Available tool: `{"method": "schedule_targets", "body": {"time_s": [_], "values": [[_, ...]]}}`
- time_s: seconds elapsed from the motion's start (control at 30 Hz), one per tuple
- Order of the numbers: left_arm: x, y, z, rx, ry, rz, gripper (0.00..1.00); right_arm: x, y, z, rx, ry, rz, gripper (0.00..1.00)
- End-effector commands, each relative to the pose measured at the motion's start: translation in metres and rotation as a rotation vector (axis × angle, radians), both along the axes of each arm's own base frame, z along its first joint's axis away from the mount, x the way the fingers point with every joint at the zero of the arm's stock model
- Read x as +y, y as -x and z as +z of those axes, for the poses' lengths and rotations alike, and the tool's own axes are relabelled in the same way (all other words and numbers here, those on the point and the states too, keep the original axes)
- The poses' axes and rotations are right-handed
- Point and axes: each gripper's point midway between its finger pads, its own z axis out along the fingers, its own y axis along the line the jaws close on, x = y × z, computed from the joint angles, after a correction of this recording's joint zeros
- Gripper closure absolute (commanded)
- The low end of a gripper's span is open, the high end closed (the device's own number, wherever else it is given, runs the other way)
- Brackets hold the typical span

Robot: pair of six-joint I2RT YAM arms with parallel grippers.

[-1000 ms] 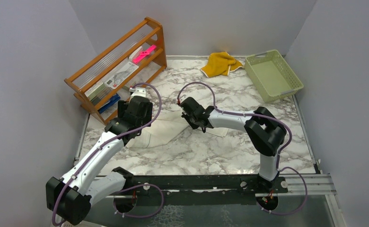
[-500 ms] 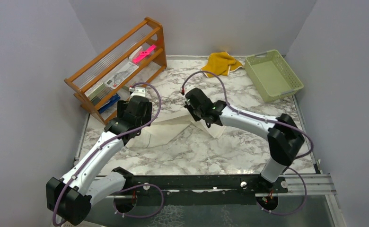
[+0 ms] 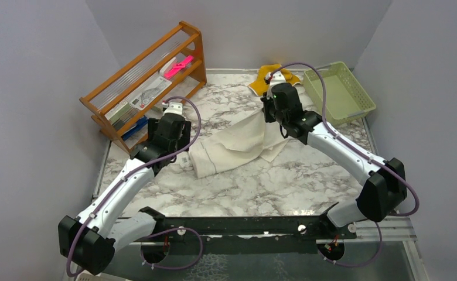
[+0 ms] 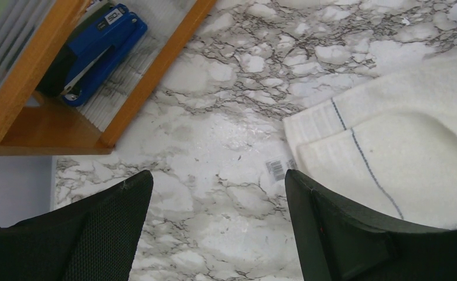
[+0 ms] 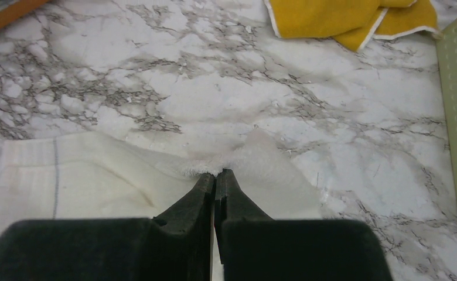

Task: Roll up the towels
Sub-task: Flatten out the towel at the center of the board.

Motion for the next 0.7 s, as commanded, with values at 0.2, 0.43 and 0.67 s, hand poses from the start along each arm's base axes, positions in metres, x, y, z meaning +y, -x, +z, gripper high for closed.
{"method": "schedule_targets", "body": {"time_s": [0.2,0.43,0.67], "values": [[-0.053,-0.018,-0.025,0.071,0.186,-0.134,0.19,0.012,0.007,0.034,-0.066,-0.101,0.050,0.99],[-0.044,-0.051,-0.078,0.216,0.126,0.025,0.24,0.020,0.017,0.026,-0.040,-0.140,0.094,0.99],[-0.048,-0.068,-0.110,0.245,0.231,0.091,0.39,0.028,0.026,0.022,-0.015,-0.171,0.154,0.99]]}}
